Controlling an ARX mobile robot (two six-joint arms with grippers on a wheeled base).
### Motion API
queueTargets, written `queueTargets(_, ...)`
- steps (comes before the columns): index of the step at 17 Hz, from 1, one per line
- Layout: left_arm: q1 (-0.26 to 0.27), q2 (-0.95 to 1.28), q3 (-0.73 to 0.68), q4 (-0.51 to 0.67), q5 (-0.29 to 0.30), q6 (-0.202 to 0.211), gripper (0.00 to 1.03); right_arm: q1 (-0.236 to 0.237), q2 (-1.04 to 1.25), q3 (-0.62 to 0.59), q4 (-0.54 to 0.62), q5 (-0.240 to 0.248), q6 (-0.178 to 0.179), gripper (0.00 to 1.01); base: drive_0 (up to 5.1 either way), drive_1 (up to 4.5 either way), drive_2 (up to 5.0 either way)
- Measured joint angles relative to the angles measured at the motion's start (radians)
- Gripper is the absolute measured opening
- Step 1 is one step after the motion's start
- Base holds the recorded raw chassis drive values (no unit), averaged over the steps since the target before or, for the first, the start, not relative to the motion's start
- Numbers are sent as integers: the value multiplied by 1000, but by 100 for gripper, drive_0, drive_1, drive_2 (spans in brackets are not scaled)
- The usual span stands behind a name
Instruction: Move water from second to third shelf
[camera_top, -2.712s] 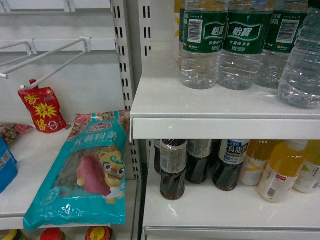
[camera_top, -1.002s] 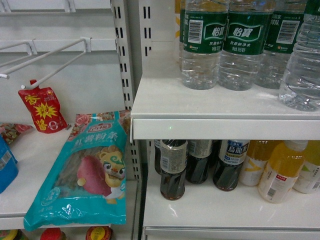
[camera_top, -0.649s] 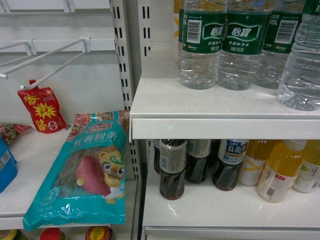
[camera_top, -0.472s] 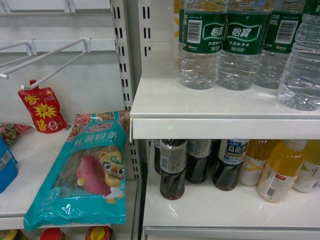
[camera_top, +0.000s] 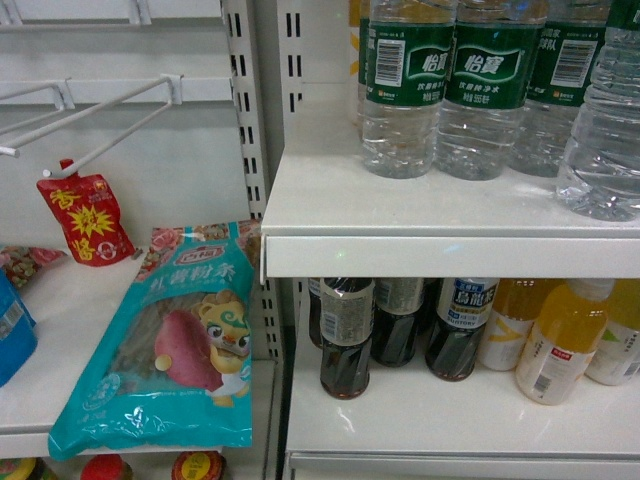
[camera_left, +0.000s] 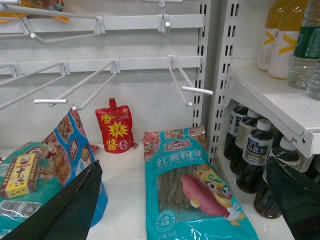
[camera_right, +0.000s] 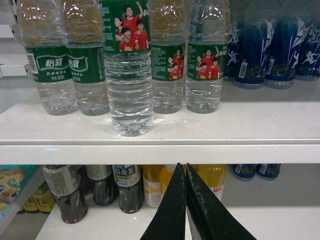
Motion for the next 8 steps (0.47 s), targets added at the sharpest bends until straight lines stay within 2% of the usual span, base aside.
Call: queueTargets(8,0,0,0,0,0,0,98,0,-60,-61,7,0,0,2,0,0,0)
